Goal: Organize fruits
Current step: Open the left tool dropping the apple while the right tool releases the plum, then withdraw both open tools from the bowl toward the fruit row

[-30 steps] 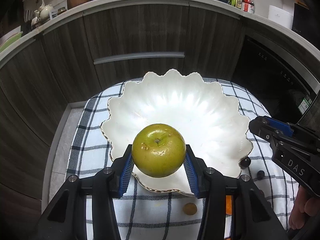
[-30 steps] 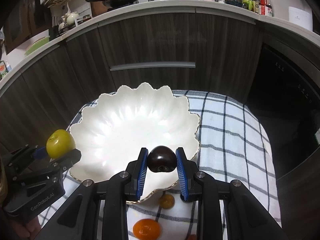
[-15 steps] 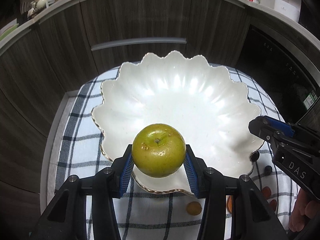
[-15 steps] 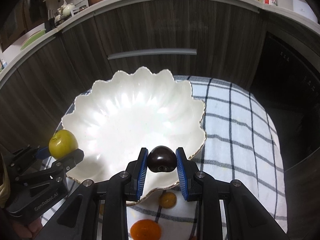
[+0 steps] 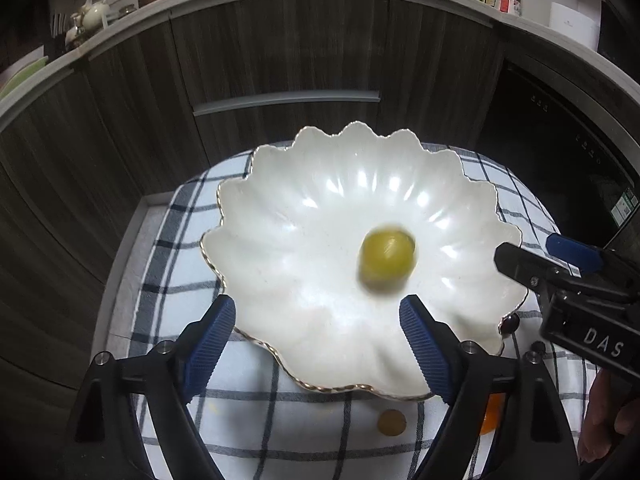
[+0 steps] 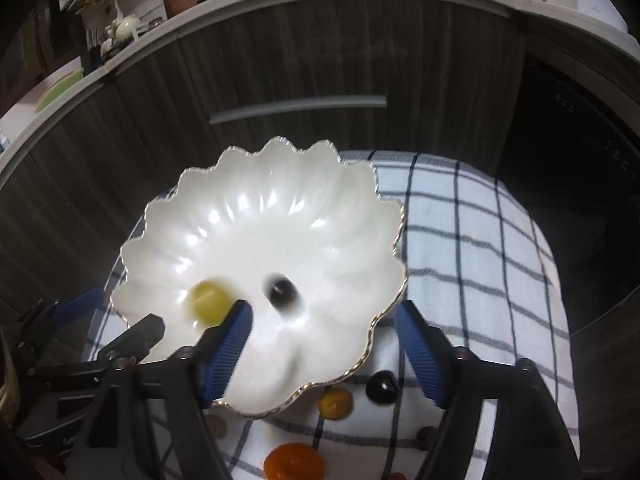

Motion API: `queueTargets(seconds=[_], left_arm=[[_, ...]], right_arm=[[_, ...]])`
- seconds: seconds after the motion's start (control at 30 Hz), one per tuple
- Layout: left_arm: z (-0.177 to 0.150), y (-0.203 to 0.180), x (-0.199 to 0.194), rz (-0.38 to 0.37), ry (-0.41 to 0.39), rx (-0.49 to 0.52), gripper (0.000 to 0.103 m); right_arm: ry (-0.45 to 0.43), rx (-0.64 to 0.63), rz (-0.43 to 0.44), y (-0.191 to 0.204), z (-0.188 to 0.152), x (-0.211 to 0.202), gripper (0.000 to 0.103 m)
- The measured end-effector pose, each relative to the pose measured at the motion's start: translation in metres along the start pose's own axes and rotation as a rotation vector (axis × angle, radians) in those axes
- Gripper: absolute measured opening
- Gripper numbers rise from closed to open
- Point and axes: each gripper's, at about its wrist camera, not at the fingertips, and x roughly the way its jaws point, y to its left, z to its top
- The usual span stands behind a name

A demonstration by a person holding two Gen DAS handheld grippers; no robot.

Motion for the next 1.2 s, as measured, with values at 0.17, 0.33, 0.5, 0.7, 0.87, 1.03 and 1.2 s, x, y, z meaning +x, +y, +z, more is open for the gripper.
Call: queueTargets(seconds=[0.17, 0.33, 0.5, 0.7, 0.87, 1.03, 1.2], left_arm=[[0.004, 0.004, -0.003, 0.025, -0.010, -0.017, 0.096], [0.003, 0.001, -0.006, 0.030, -0.011, -0.009, 0.096], [0.001, -0.004, -0.012, 0.022, -0.016, -0.006, 0.096], [-0.002, -0.010, -0.023, 0.018, -0.029, -0.002, 0.096], [-0.005, -0.017, -0.033, 0.013, -0.041, 0.005, 0.096], [-0.008, -0.025, -0.042, 0.003, -0.053, 0.011, 0.096], [-0.013, -0.034, -0.048, -0.007, -0.053, 0.007, 0.096]], right_arm=[[-0.025, 0.028, -0.025, -0.006, 0.004, -0.006, 0.079], [-0.029, 0.037, -0.037, -0.009, 0.004, -0.010, 0.079], [-0.034, 0.048, -0.042, -0.013, 0.002, -0.016, 0.079], [-0.040, 0.059, -0.046, -0.020, -0.001, -0.027, 0.079], [-0.054, 0.060, -0.050, -0.025, -0.006, -0.038, 0.079], [-0.076, 0.063, -0.062, -0.032, -0.011, -0.051, 0.079], [-0.088, 0.075, -0.068, -0.040, -0.014, -0.060, 0.079]])
